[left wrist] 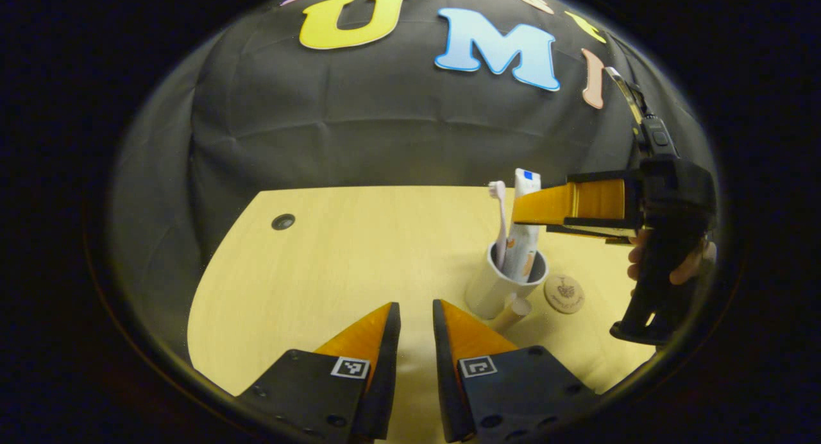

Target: Put the toothbrush and toothpaste on the desktop into the cup, then pick up the cup and place it on the coaster on the desktop.

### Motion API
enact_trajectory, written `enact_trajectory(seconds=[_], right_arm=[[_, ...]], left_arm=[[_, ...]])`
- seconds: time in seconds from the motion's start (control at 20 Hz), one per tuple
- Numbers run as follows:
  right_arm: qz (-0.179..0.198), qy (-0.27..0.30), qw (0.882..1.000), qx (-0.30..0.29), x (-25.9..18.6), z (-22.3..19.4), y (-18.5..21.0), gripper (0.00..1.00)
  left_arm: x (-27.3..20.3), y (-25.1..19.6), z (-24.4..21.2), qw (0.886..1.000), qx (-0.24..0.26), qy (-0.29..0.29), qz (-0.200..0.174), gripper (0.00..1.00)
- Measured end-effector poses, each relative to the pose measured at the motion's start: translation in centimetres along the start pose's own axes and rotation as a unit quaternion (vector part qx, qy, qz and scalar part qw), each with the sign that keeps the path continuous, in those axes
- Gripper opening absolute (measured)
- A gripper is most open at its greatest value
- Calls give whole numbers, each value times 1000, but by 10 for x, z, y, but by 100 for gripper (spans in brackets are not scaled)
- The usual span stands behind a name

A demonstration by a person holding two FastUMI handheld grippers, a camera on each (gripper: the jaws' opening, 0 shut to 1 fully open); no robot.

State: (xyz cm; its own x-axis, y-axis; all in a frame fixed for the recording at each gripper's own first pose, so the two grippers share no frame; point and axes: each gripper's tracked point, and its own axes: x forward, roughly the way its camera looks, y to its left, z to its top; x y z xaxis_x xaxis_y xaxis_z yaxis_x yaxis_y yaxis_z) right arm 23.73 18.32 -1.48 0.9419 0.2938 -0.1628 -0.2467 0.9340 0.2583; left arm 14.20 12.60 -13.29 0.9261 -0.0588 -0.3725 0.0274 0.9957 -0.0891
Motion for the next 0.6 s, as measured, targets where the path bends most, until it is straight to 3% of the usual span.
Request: enact_trajectory(seconds=[0.05,0.15,0.2,0.25,0.3,0.45,0.55,0.6], right_arm=[[0,-5,1000,3,-4,4,-2,91],[-6,-17,1000,11,-14,13,-11,91],[-11,-21,1000,17,-18,17,-18,91],[-16,-23,999,23,-22,18,-26,91],[-23,-24,999,30,-26,18,-35,90],[-45,-21,998,49,-37,15,-61,90],[-58,-22,996,61,-44,10,-76,91],[-64,-20,996,66,-47,7,-82,90]], left_arm=[[1,-7,3,1000,4,-1,-9,41],[2,-23,8,999,17,-2,-27,32],[2,-31,12,999,24,-2,-36,41],[5,-38,15,999,30,-2,-45,37],[6,-46,17,998,35,-1,-55,41],[6,-77,13,993,45,19,-103,41],[6,-89,12,991,58,30,-119,53],[8,-89,13,990,64,37,-118,52]])
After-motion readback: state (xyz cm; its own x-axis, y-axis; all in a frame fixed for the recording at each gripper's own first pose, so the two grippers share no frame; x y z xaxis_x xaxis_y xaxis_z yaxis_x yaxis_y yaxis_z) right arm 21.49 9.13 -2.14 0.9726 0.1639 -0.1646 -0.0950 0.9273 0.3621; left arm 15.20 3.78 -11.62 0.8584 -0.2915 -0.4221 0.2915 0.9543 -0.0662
